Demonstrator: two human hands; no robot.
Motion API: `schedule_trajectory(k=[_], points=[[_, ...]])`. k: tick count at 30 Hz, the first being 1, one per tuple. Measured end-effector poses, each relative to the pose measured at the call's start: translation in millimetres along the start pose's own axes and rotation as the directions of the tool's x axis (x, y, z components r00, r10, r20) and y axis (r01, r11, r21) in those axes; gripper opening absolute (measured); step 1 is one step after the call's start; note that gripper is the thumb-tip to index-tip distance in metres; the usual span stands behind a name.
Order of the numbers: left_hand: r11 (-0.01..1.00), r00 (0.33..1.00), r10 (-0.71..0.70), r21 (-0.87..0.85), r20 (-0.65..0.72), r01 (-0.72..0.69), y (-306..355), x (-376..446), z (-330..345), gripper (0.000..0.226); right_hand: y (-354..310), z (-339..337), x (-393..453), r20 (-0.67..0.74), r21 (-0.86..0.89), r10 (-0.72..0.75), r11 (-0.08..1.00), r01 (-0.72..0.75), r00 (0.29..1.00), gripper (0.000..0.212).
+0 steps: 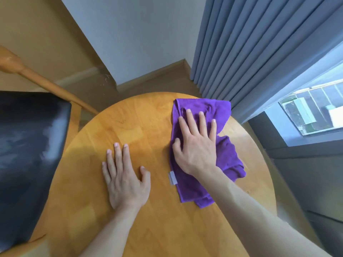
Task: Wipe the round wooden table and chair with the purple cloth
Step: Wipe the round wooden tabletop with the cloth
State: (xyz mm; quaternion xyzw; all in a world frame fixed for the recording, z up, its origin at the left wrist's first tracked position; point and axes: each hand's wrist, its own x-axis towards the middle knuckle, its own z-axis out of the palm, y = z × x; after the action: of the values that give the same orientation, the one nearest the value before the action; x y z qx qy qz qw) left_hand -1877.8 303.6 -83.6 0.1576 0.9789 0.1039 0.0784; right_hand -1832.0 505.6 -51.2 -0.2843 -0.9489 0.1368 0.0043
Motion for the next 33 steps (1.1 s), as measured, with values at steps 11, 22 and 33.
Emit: schedule_trajectory(k=[11,22,33], points=[[1.0,0.999,0.027,-0.007,0.021,-0.027,3.2,-1.0,-5.6,0.081,38.0,2.5,-57.5,0.17,-0.092,-0.281,0.95,0.299,0.944,0.067],[0.999,1.0,0.024,-0.029,0.016,-0.024,-0.1,-5.1,-3.9,0.081,14.4,9.0,-38.4,-0.067,-0.03,0.329,0.943,-0.332,0.942,0.068],[0.995,0.996,0.055,-0.09,0.069,-0.049,3.3,-10.4,-15.0,0.082,88.8,-3.9,-98.9,-0.099,-0.039,0.202,0.978,-0.207,0.974,0.058]])
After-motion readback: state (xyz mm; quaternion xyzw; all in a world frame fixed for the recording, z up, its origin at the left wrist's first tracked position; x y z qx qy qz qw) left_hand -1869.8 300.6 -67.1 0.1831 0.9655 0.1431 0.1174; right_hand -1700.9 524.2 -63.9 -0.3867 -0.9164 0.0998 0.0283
